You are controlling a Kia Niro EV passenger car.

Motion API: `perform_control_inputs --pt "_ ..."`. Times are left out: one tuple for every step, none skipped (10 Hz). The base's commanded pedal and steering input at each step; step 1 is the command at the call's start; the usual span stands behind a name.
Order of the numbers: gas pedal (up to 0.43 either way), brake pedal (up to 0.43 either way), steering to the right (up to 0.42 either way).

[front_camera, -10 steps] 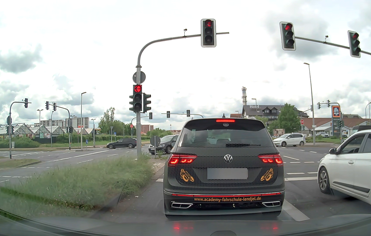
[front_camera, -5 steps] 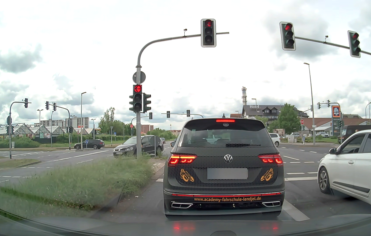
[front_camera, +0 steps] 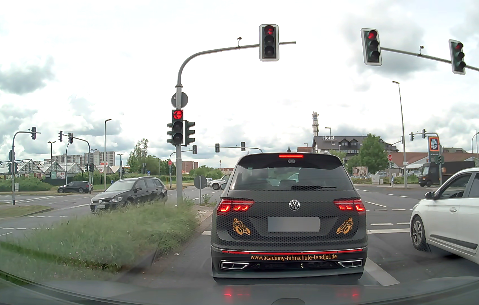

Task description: Follow the waypoints while adhering to traffic rules and regulations

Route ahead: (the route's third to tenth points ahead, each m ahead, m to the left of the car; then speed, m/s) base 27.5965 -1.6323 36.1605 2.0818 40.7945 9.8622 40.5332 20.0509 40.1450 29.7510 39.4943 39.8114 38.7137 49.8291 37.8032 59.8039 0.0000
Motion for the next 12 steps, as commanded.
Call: perform_control_inputs --pt "0.000 0.256 0.006" --pt "0.000 0.256 0.006" --pt "0.000 0.256 0.006" --pt "0.000 0.250 0.006" --pt "0.000 0.256 0.006" --pt "0.000 0.256 0.006" --pt "0.000 0.256 0.006" --pt "0.000 0.256 0.006" --pt "0.000 0.256 0.006" --pt "0.000 0.256 0.006" --pt "0.000 0.250 0.006" --pt "0.000 0.256 0.006"
